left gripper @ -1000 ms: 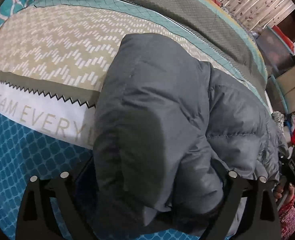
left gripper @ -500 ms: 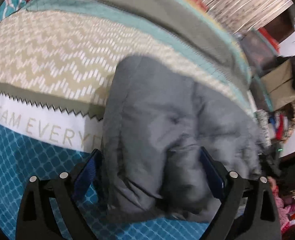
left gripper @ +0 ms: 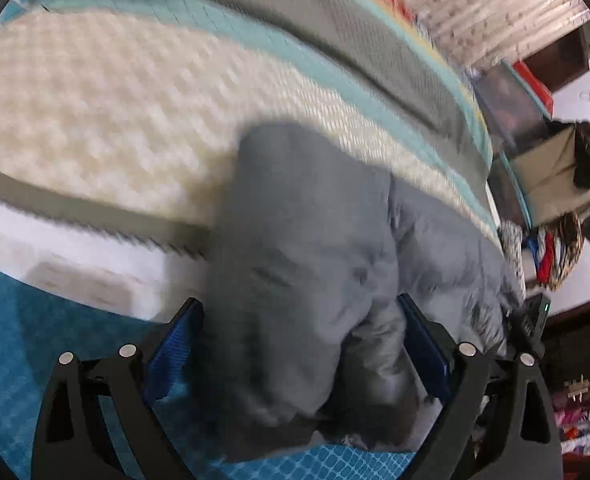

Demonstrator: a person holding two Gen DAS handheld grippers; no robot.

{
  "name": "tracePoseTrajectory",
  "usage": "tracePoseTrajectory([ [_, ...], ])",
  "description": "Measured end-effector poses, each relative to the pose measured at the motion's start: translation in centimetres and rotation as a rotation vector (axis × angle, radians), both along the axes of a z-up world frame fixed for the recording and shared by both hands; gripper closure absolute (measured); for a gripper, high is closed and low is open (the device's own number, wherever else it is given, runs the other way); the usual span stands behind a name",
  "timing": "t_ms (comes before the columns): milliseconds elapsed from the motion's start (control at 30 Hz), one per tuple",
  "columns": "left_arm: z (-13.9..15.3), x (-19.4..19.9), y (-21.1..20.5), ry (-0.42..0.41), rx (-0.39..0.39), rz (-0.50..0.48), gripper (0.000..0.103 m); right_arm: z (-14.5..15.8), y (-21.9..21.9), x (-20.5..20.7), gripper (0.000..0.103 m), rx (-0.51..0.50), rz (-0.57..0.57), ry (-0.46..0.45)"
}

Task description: Fold large clothes

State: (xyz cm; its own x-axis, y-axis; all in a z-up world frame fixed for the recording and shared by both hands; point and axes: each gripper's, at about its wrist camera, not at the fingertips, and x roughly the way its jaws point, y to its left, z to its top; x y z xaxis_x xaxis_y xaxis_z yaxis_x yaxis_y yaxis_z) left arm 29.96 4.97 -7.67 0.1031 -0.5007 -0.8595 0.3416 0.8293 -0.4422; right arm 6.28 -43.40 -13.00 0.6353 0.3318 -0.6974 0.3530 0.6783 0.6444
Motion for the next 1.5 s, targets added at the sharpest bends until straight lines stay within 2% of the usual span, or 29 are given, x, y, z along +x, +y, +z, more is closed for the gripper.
tracePoseTrajectory([
  [33,-1.1,-0.6,-1.0,0.023,0.016,-0.025,0.005,0.1,0.1,0.1,0.010,0.005,-0.006,0.007],
  [67,-1.3,-1.0,-1.3,0.009,0.027,-0.031,0.005,0.3,0.1,0.2,0.011,0.016,-0.013,0.016],
  [100,-1.4,-1.5,-1.6,-0.017,0.038,-0.036,0.005,0.6,0.2,0.3,0.020,0.033,-0.013,0.017],
  [133,-1.3,-1.8,-1.9,-0.031,0.031,-0.036,0.005,0.9,0.3,0.5,0.036,0.048,-0.004,0.014],
  [167,-1.2,-1.8,-1.9,-0.029,0.017,-0.016,0.005,1.2,0.6,0.7,0.046,0.057,0.012,0.007],
  [200,-1.1,-1.9,-1.8,-0.025,0.006,0.002,0.010,1.5,0.9,0.9,0.065,0.062,0.023,-0.002],
  [233,-0.7,-1.9,-1.7,-0.032,-0.001,0.024,0.028,2.1,1.1,1.1,0.078,0.070,0.034,-0.018],
  [267,-0.2,-1.9,-1.8,-0.045,0.005,0.034,0.044,3.1,1.4,1.4,0.081,0.071,0.050,-0.047],
  [367,2.4,-1.5,-2.7,-0.111,0.013,0.030,0.062,6.6,2.1,2.7,0.085,0.004,0.085,-0.118],
  [500,7.1,0.3,-3.6,-0.215,-0.020,0.032,0.064,12.1,1.9,6.8,0.087,-0.073,0.108,-0.248],
  [600,11.3,3.4,-4.7,-0.344,-0.011,0.070,0.064,15.5,1.8,11.3,0.087,-0.150,0.134,-0.322],
  [667,13.4,5.8,-5.3,-0.401,-0.006,0.098,0.064,17.5,1.6,15.1,0.087,-0.190,0.137,-0.375],
  [767,15.3,9.9,-6.8,-0.478,0.031,0.149,0.064,18.6,1.3,21.0,0.087,-0.233,0.123,-0.409],
  [833,14.9,12.9,-7.9,-0.502,0.089,0.188,0.060,17.6,1.0,24.5,0.081,-0.257,0.099,-0.385],
  [867,13.9,14.8,-8.8,-0.511,0.152,0.214,0.054,16.7,1.0,25.8,0.075,-0.277,0.086,-0.362],
  [900,12.8,16.3,-9.4,-0.506,0.209,0.231,0.050,14.9,1.1,27.9,0.053,-0.323,0.065,-0.298],
  [933,10.3,18.5,-10.0,-0.472,0.324,0.270,0.041,12.6,1.3,29.8,0.023,-0.361,0.050,-0.208],
  [967,7.9,20.1,-10.3,-0.430,0.452,0.303,0.037,9.8,1.4,31.3,0.018,-0.393,0.040,-0.104],
  [1033,3.5,21.9,-10.3,-0.339,0.658,0.342,0.037,5.8,2.1,32.5,0.018,-0.432,0.027,0.013],
  [1067,2.4,22.3,-9.8,-0.314,0.678,0.366,0.037,3.7,2.1,32.5,0.018,-0.449,0.016,0.066],
  [1133,1.8,21.8,-8.8,-0.325,0.625,0.406,0.036,1.7,2.0,31.6,0.018,-0.423,0.012,0.083],
  [1233,3.6,20.8,-8.6,-0.390,0.589,0.420,0.036,1.1,1.8,29.2,0.018,-0.411,-0.001,0.046],
  [1300,5.6,19.7,-8.3,-0.431,0.553,0.446,0.035,2.1,1.8,27.7,0.018,-0.439,-0.017,0.020],
  [1367,8.2,18.5,-7.2,-0.460,0.501,0.494,0.030,3.7,2.4,25.9,0.018,-0.445,-0.028,-0.010],
  [1433,10.7,16.4,-6.1,-0.470,0.463,0.556,0.029,5.3,3.0,23.4,0.018,-0.418,-0.018,-0.046],
  [1500,11.8,14.7,-5.2,-0.471,0.423,0.584,0.028,6.3,4.3,21.0,0.018,-0.385,0.014,-0.062],
])
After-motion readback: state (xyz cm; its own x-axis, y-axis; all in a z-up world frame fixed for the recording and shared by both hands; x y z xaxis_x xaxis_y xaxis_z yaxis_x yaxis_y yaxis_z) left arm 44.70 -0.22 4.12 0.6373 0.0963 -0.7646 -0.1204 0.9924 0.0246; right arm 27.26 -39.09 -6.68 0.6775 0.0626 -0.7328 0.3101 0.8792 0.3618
